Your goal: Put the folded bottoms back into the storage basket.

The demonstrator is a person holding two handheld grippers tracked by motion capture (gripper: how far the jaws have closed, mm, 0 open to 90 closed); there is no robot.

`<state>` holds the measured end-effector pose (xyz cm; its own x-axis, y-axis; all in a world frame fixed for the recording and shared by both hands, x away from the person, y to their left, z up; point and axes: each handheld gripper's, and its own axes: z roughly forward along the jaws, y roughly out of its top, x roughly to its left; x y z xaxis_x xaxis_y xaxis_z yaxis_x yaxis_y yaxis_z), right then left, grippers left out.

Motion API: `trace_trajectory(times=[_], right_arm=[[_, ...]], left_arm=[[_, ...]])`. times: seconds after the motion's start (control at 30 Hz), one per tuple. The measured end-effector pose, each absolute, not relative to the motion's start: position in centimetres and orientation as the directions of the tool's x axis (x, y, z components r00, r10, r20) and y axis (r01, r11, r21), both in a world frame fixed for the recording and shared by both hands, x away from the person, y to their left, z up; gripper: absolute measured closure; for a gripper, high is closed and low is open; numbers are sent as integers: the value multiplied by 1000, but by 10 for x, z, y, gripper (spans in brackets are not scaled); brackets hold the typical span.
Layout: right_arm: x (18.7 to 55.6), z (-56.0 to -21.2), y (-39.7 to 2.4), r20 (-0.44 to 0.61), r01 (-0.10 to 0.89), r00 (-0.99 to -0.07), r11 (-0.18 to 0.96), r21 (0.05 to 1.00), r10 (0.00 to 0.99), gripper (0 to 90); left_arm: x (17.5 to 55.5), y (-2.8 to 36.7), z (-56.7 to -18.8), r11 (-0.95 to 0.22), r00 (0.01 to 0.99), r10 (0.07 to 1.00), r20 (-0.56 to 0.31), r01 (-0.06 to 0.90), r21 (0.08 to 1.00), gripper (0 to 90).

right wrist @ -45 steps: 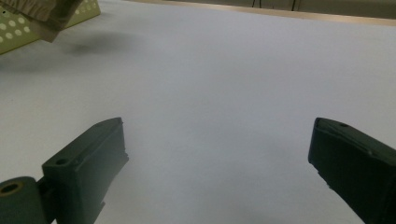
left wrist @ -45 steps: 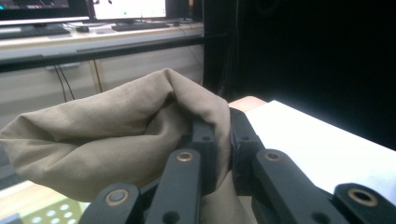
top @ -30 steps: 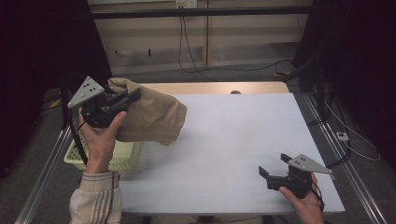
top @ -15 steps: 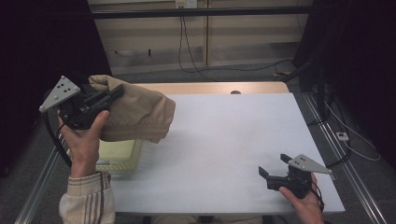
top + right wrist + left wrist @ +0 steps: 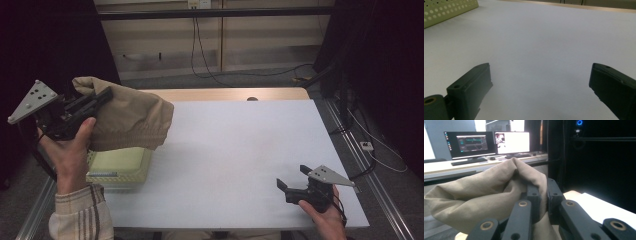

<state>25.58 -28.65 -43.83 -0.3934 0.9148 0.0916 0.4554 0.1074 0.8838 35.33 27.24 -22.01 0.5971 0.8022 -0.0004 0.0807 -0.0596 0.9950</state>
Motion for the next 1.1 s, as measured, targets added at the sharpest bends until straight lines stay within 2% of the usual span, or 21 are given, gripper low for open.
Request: trace_trajectory(times=[0.47, 0.77, 1.1], right_arm=[[255, -438, -286, 96, 456, -394, 104, 884, 914, 42], [255, -438, -285, 96, 456, -395, 105, 884, 914, 41], [255, -438, -285, 97, 460, -396, 106, 881, 913, 42]], left_arm=[[350, 295, -223, -28, 558, 829, -39, 111, 993, 842], [357, 303, -230, -64, 532, 846, -28, 154, 986, 842], [361, 319, -238, -37, 503, 862, -70, 198, 979, 842]])
